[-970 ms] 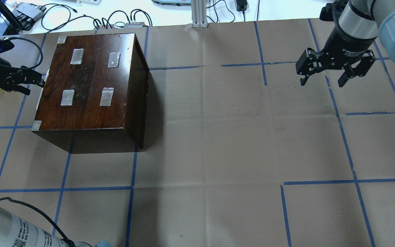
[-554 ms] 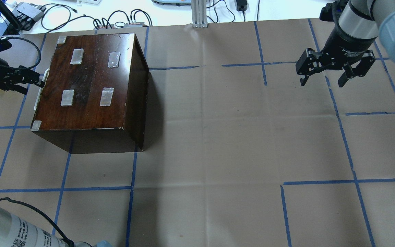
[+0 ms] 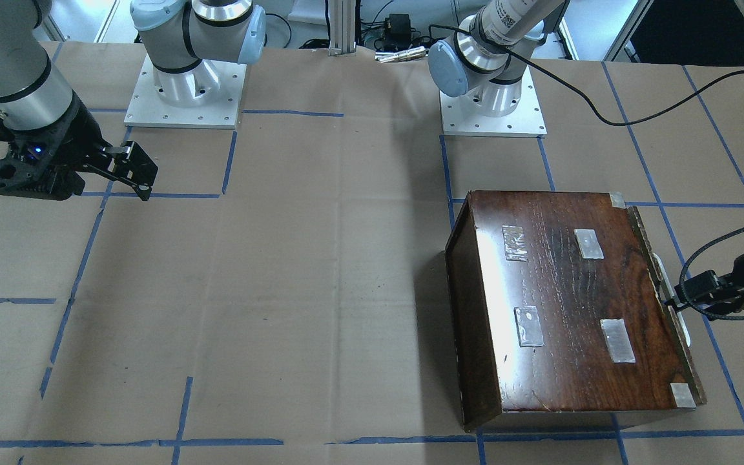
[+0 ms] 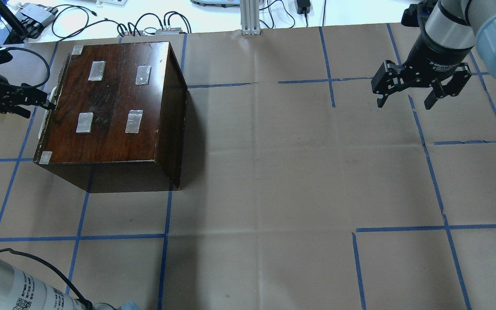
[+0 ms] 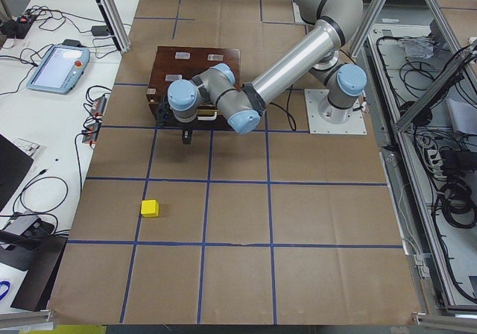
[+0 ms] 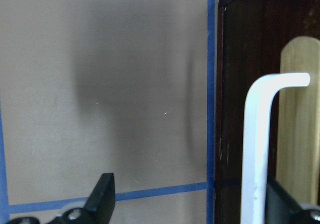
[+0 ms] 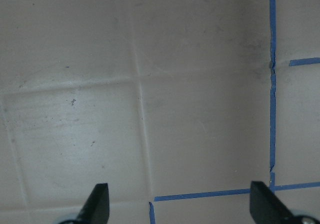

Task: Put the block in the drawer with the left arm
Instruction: 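Pull the drawer open with the left gripper, away from the cabinet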

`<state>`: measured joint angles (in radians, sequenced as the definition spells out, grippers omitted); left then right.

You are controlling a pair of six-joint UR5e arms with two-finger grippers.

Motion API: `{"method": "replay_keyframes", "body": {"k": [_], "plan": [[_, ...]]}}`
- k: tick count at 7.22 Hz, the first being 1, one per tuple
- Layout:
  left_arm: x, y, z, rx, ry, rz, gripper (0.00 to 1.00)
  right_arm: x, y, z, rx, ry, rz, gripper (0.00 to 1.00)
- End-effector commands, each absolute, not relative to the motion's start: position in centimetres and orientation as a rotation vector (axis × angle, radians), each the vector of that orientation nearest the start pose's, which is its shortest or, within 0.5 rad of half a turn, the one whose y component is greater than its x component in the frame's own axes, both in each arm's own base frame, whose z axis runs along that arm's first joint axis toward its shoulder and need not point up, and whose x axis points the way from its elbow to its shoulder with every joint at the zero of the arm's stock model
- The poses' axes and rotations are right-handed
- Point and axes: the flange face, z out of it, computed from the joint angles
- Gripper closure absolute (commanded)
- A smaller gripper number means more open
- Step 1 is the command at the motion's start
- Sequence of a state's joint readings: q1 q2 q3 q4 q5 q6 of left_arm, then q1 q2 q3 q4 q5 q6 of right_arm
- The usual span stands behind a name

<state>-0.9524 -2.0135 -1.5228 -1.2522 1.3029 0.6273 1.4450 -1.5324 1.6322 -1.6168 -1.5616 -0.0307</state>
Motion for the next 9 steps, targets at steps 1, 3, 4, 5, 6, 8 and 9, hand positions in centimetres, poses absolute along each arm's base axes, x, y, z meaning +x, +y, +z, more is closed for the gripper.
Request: {"method": "replay_keyframes", "body": {"k": [1,3,4,5,6,8,9], "plan": [[24.5,-61.0,29.1,0.003,3.347,-0.134,0.01,7.0,-51.4,44.3,0.149,3.124,0.083,0.00],[24.9,-61.0,29.1,0.002,3.333,-0.134,0.01,7.0,-51.4,44.4,0.149,3.124,0.083,0.00],[25.0,-61.0,29.3,0.004,3.323,-0.143,0.01,7.0,-51.4,44.3,0.149,3.124,0.083,0.00],[25.2,-60.9,29.3,0.006,3.298,-0.123,0.01,7.0,-51.4,44.4,0.149,3.124,0.083,0.00],[25.4,-60.8,29.3,0.019,3.286,-0.116,0.01,7.0,-51.3,44.3,0.149,3.123,0.085,0.00],[28.1,-59.7,29.4,-0.016,3.289,-0.134,0.01,7.0,-51.4,44.4,0.149,3.124,0.080,0.00],[29.2,-59.2,29.4,-0.017,3.291,-0.144,0.01,7.0,-51.3,44.3,0.149,3.123,0.085,0.00]]}}
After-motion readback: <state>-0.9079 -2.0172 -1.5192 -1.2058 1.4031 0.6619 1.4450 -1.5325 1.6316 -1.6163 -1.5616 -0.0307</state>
